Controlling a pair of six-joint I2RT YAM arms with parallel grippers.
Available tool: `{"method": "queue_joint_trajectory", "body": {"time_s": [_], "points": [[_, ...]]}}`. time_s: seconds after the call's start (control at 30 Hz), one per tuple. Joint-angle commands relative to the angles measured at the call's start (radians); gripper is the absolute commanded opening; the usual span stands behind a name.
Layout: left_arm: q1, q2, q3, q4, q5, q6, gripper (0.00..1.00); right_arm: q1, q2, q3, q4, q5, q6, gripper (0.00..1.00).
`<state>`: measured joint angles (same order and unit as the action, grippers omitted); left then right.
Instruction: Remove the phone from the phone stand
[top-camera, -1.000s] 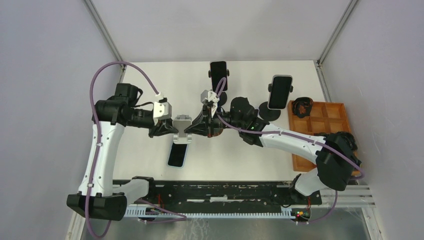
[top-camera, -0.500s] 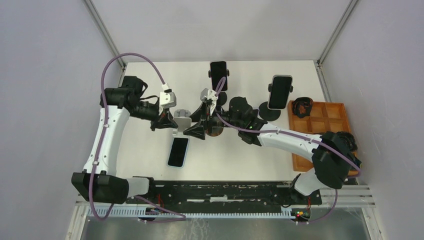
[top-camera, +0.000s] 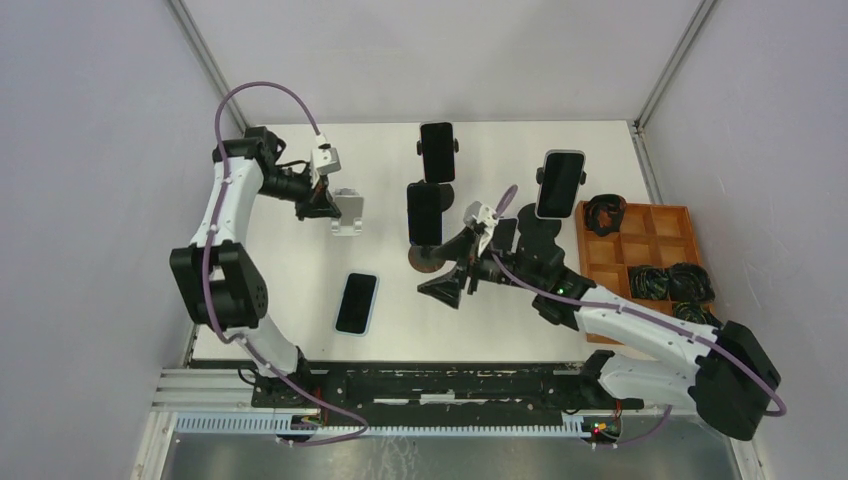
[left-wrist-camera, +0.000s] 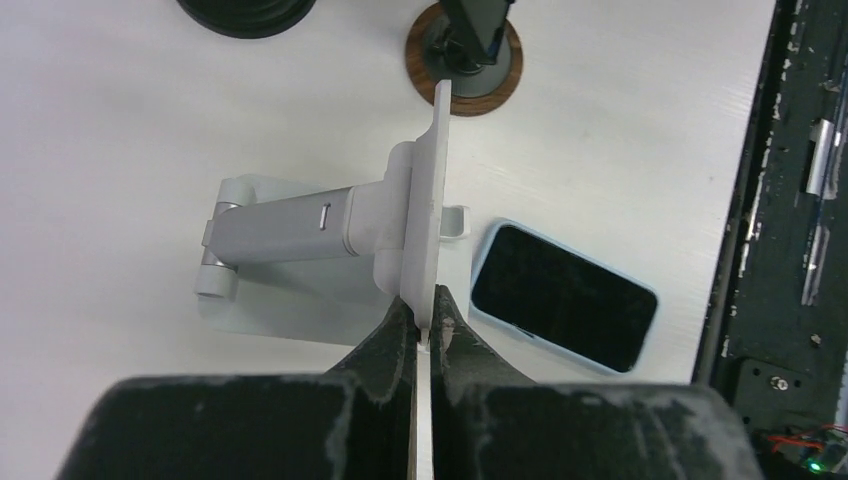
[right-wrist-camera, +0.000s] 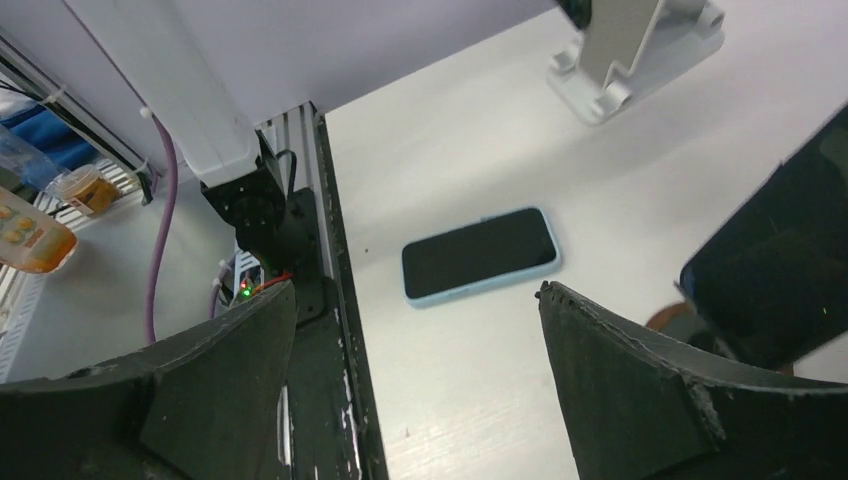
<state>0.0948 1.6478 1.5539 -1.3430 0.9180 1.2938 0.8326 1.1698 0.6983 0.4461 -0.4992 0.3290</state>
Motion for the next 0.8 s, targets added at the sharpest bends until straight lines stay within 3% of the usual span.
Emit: {"method": "queue_joint_trajectory", "body": {"time_s": [0.0, 0.17, 0.37, 0.6, 0.77], "points": [[0.005, 0.124, 0.105, 0.117, 0.087, 0.014, 0.02, 0.012, -0.106, -0.134, 0.038, 0.117, 0.067, 0.98], [0.006, 0.264, 0.189, 0.159, 0.125, 0.015, 0.02, 0.013, -0.134, -0.151, -0.066, 0.189, 0.053, 0.98], [0.006, 0.354, 0.189, 0.270, 0.077, -0.068, 0.02, 0.046, -0.141, -0.166, -0.115, 0.288, 0.042, 0.98], [0.026, 0.423, 0.172, 0.321, 0.070, -0.056, 0.02, 0.041, -0.015, -0.061, -0.179, 0.430, -0.043, 0.98], [0.052, 0.518, 0.267, 0.264, 0.079, -0.032, 0.03, -0.009, 0.152, 0.116, -0.241, 0.434, -0.086, 0.98]]}}
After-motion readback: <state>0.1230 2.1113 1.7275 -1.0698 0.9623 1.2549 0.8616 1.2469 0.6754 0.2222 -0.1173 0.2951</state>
